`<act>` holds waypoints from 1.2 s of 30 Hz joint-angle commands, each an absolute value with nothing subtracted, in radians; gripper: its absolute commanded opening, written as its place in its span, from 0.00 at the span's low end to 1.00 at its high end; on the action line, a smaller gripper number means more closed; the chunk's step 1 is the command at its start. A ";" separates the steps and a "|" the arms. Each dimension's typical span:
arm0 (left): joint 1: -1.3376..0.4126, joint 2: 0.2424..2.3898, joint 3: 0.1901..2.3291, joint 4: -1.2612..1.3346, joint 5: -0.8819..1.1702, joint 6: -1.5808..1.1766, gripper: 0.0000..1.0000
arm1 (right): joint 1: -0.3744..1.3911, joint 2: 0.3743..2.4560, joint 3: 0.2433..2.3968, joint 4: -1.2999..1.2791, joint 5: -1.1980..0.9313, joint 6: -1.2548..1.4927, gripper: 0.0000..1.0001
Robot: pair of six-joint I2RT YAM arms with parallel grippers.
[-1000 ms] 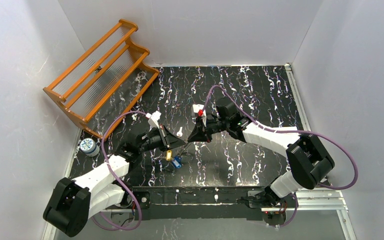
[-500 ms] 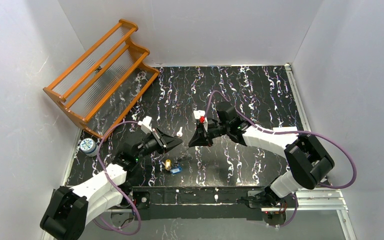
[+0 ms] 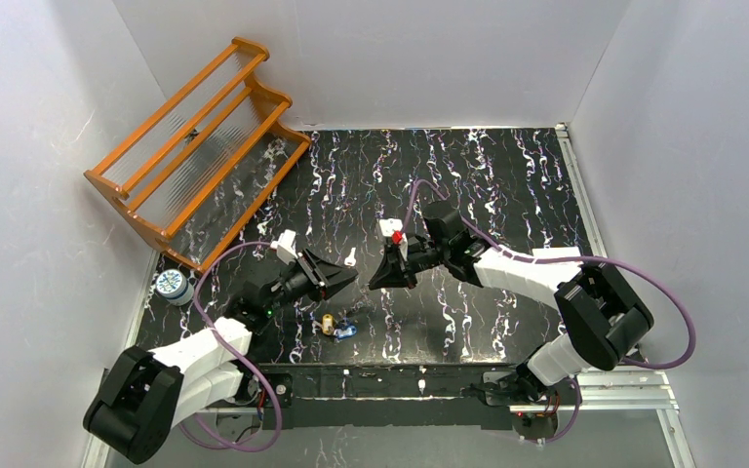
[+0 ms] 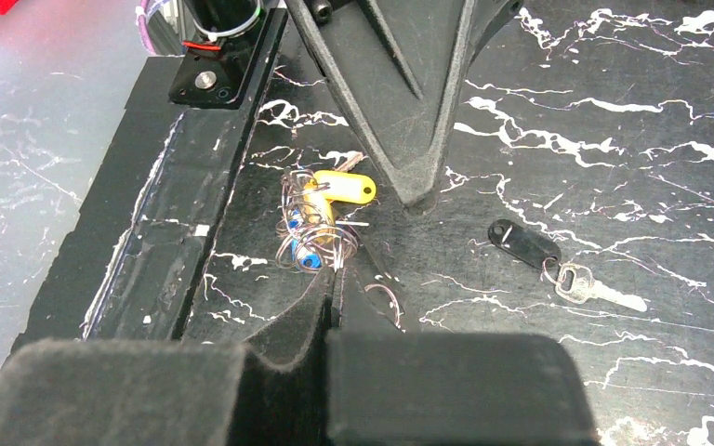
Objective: Put the keys on the keyring
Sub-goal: Adjust the keyring.
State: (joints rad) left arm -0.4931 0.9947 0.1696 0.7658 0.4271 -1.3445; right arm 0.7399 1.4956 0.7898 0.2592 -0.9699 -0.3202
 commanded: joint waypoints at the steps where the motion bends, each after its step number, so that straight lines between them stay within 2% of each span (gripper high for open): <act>1: -0.491 0.992 0.156 0.718 0.443 -1.324 0.31 | 0.744 1.468 0.767 0.298 -0.986 -0.344 0.01; 3: -0.491 0.973 0.173 0.636 0.433 -1.298 0.34 | 0.743 1.467 0.763 0.305 -0.991 -0.349 0.01; 5: -0.492 0.953 0.184 0.572 0.425 -1.287 0.34 | 0.744 1.464 0.759 0.313 -0.995 -0.354 0.01; 9: -0.500 0.944 0.171 0.553 0.426 -1.315 0.23 | 0.744 1.458 0.749 0.334 -1.003 -0.354 0.01; 11: -0.511 0.948 0.167 0.552 0.424 -1.319 0.21 | 0.744 1.456 0.747 0.336 -1.005 -0.353 0.01; 17: -0.546 1.001 0.198 0.574 0.435 -1.269 0.29 | 0.744 1.450 0.745 0.339 -1.006 -0.352 0.01; 24: -0.570 1.029 0.250 0.524 0.444 -1.070 0.25 | 0.743 1.435 0.735 0.351 -1.013 -0.353 0.01; 30: -0.575 0.940 0.302 0.382 0.394 -0.842 0.27 | 0.744 1.424 0.732 0.335 -1.025 -0.387 0.01; 36: -0.578 0.792 0.276 0.373 0.349 -0.587 0.34 | 0.743 1.401 0.710 0.346 -1.027 -0.446 0.01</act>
State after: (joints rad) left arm -0.5720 0.8806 0.2718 0.4011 0.3832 -0.8173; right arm 0.7403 1.4487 0.7311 0.3157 -0.9981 -0.3885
